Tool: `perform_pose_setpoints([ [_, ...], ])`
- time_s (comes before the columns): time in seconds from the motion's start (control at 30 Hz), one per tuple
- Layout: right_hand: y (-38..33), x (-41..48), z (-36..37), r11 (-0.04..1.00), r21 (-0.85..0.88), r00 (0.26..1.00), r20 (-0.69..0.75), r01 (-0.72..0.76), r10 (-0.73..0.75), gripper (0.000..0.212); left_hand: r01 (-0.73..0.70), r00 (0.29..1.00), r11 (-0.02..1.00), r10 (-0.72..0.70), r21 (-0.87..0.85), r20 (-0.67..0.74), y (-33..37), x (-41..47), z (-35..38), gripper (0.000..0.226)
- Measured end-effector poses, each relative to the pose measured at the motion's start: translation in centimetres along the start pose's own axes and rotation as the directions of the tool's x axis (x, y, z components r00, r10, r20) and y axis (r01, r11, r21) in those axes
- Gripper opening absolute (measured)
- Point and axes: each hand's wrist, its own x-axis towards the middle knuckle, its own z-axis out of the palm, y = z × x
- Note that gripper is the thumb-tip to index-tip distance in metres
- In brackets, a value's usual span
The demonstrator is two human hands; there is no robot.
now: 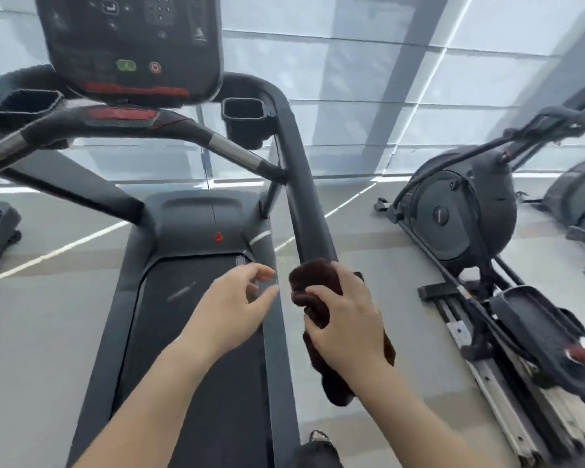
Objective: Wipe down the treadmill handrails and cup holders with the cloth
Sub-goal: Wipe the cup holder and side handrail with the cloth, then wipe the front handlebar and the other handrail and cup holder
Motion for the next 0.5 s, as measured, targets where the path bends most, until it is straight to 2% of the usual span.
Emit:
perform_pose_setpoints([
  [0.1,-0.8,-0.7,0.3,0.995,-0.061,0.997,-0.024,-0.074,0.073,0.031,-0.038,0.995,0.999,0.034,0.035,0.094,1.0,-1.2,-2.3,0.023],
  [0.27,-1.8,3.1,0.0,0.987,-0.058,0.988,-0.031,-0.152,0.15,0.032,-0.07,0.984,0.994,0.056,0.08,0.167,1.8,-1.9,-5.3,0.022],
  [0.37,-1.9,4.0,0.1,0.986,-0.1,0.991,0.003,-0.13,0.131,0.04,-0.113,0.978,0.988,0.093,0.105,0.184,1.2,-1.7,-6.2,0.021],
  [0.5,-1.4,0.3,0.2,0.989,-0.088,0.991,-0.067,-0.12,0.115,0.043,-0.129,0.97,0.986,0.104,0.105,0.218,-0.2,-0.6,-6.5,0.022],
])
